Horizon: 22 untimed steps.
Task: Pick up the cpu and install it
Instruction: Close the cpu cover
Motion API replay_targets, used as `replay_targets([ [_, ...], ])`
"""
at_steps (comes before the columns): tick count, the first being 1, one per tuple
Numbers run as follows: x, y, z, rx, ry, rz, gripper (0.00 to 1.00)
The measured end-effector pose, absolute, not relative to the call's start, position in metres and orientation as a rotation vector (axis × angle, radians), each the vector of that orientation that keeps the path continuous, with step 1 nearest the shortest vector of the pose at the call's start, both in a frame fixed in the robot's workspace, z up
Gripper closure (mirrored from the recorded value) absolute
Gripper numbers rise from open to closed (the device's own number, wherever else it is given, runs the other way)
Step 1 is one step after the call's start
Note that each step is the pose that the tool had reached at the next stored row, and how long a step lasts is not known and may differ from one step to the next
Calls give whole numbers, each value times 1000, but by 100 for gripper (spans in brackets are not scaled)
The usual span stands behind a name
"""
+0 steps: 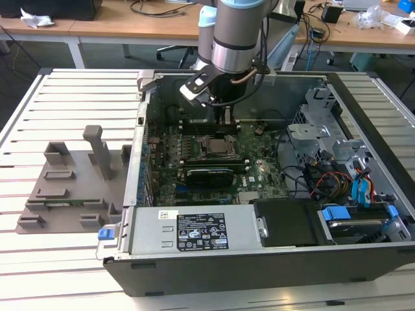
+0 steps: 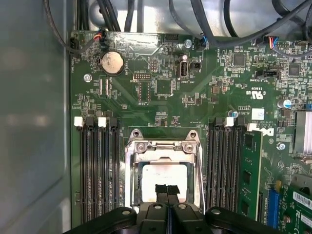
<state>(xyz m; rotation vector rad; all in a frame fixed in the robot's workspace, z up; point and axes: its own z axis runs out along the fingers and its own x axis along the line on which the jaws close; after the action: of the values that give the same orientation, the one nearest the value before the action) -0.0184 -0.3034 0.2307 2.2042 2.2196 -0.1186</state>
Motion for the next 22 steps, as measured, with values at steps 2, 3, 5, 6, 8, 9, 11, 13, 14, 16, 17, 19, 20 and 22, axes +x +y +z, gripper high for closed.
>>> replay_targets([
  [2,-19,-303,230,2204,2220,-119,89],
  [3,-20,-303,230,2204,2220,-119,89],
  [5,-20,-303,229,2204,2220,-119,89],
  [6,-21,-303,228,2204,2220,-119,89],
  [8,-21,-303,228,2204,2220,-119,89],
  [9,-21,-303,227,2204,2220,-119,89],
  [11,-22,-303,225,2204,2220,-119,89],
  [13,-23,-303,223,2204,2220,-119,89],
  [14,-24,-303,221,2204,2220,-119,89],
  [16,-27,-303,218,2204,2220,-119,89],
  [17,-28,-303,217,2204,2220,-119,89],
  [19,-31,-303,213,2204,2220,-119,89],
  [20,-32,-303,210,2204,2220,-119,89],
  [22,-33,-303,209,2204,2220,-119,89],
])
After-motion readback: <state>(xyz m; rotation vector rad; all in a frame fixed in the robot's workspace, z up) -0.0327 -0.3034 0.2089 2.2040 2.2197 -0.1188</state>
